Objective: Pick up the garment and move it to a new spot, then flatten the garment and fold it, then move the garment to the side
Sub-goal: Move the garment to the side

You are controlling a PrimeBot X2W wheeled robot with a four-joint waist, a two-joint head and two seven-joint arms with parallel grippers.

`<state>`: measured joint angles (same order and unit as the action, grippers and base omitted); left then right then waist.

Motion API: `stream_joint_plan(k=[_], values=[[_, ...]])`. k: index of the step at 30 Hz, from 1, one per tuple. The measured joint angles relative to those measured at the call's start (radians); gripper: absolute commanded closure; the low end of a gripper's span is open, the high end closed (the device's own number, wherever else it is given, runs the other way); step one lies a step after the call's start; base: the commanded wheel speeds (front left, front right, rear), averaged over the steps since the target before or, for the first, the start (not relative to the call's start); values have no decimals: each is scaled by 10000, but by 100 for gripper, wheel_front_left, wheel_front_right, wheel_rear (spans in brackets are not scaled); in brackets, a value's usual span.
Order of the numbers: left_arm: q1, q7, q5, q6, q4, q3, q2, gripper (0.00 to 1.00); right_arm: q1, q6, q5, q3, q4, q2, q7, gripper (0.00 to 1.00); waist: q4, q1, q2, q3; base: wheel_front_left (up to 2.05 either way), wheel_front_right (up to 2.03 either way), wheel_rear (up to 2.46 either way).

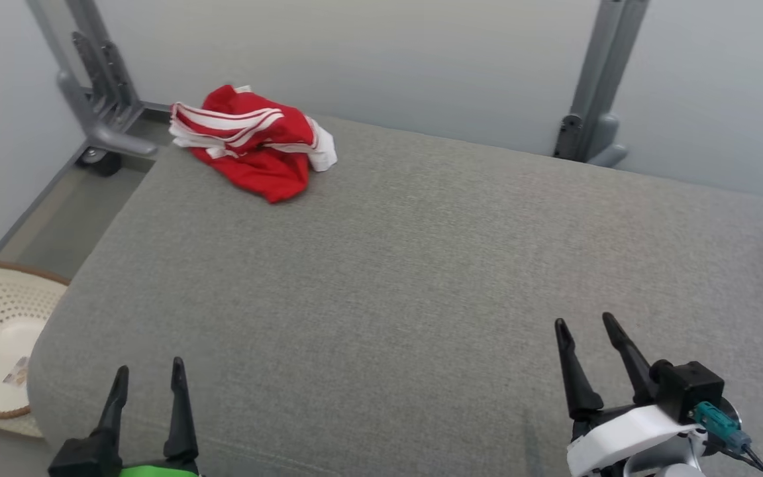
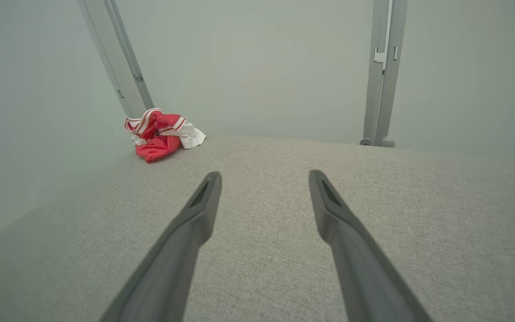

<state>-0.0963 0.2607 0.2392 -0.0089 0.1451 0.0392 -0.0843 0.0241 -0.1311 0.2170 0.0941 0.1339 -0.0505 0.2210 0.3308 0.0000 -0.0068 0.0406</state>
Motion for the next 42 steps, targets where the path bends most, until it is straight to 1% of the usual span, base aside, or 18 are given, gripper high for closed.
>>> stream_joint_plan(k=[6,11,15,21,26,29,31,33,34,40,42], values=[[-564,2,167,332,-531,-479,-19,0,-550,0,36,836,247,19,-54,0,1162,0,0,-2,0,0,0],[-896,8,242,487,-899,-631,59,0,-973,0,36,1170,570,23,-48,0,1731,0,0,-135,0,0,0],[-992,19,242,531,-1099,-640,113,0,-1090,0,36,1264,767,21,15,0,1910,0,0,-284,0,0,0],[-1011,19,211,514,-1101,-483,148,0,-1058,0,-27,1139,844,21,96,0,1875,0,0,-246,0,0,0],[-813,19,136,376,-1099,-366,38,0,-866,0,-157,823,731,19,109,0,1857,0,0,-256,0,0,0],[-239,-148,132,207,-1181,-244,-113,0,-766,0,-291,594,543,23,96,0,1835,0,0,-381,0,0,0],[341,-372,-4,46,-1269,-115,-374,0,-659,0,-376,389,370,21,27,0,1814,0,0,-488,0,0,0],[1083,-625,-142,-159,-1325,-38,-763,0,-546,0,-491,244,165,12,-119,0,1779,0,0,-610,0,0,0],[1083,-625,-142,-159,-1325,-38,-763,0,-546,0,-491,244,165,12,-119,0,1779,0,0,-610,0,0,0],[3994,-1544,-535,-786,-1060,119,-2142,0,-569,0,-1030,4,-616,25,-612,0,1284,1,0,-971,0,0,0],[5085,-1931,-385,-986,-692,232,-2596,0,-649,0,-1198,-67,-863,27,-757,0,1025,0,0,-1139,0,0,0]])
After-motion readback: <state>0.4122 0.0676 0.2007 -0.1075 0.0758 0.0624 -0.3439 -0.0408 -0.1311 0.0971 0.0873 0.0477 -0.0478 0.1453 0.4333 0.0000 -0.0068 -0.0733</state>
